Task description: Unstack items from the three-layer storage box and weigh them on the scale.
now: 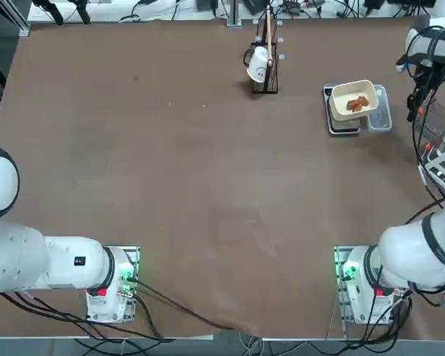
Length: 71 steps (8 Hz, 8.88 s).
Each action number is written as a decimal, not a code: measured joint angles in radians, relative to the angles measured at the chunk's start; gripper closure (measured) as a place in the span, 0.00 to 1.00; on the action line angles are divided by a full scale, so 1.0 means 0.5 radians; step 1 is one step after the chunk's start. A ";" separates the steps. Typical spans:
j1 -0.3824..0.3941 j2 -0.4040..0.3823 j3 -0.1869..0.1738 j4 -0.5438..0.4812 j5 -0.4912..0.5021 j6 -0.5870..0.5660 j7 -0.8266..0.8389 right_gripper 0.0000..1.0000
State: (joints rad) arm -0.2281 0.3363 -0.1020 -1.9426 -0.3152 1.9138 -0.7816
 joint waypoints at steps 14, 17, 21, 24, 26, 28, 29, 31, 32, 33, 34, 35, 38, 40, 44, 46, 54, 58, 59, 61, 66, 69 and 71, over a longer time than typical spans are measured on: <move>-0.205 -0.003 0.085 -0.029 -0.232 0.020 -0.026 0.43; -0.186 0.109 0.070 -0.032 -0.484 0.137 -0.027 0.48; -0.310 0.181 0.054 -0.102 -0.665 0.295 -0.032 0.52; -0.339 0.179 0.056 -0.134 -0.666 0.303 -0.033 0.53; -0.339 0.179 0.056 -0.136 -0.666 0.303 -0.033 0.53; -0.340 0.179 0.057 -0.144 -0.666 0.305 -0.033 0.64; -0.343 0.179 0.058 -0.144 -0.665 0.306 -0.033 0.71; -0.345 0.175 0.065 -0.146 -0.661 0.303 -0.033 0.86; -0.345 0.175 0.065 -0.146 -0.661 0.303 -0.033 0.88; -0.346 0.174 0.066 -0.146 -0.661 0.303 -0.033 0.88; -0.346 0.174 0.067 -0.146 -0.661 0.303 -0.033 0.88; -0.347 0.174 0.070 -0.146 -0.660 0.303 -0.031 0.88; -0.350 0.171 0.140 -0.118 -0.565 0.305 -0.030 0.88; -0.349 0.170 0.223 -0.073 -0.481 0.314 -0.030 0.88; -0.300 0.183 0.287 -0.015 -0.368 0.315 -0.028 0.87; -0.300 0.183 0.286 -0.008 -0.363 0.316 -0.028 0.73; -0.481 0.133 0.296 0.194 -0.214 -0.138 -0.036 0.36; -0.611 0.135 0.294 0.125 -0.214 -0.052 -0.006 0.33; -0.610 0.136 0.297 0.103 -0.214 -0.009 0.032 0.33; -0.610 0.148 0.301 0.044 -0.214 0.089 0.132 0.33; -0.632 0.191 0.294 0.027 -0.272 0.163 0.173 0.33; -0.654 0.226 0.291 0.005 -0.292 0.225 0.227 0.33; -0.656 0.232 0.292 0.001 -0.296 0.233 0.253 0.37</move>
State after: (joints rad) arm -0.5559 0.4522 0.0438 -1.9420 -0.4631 2.0300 -0.6552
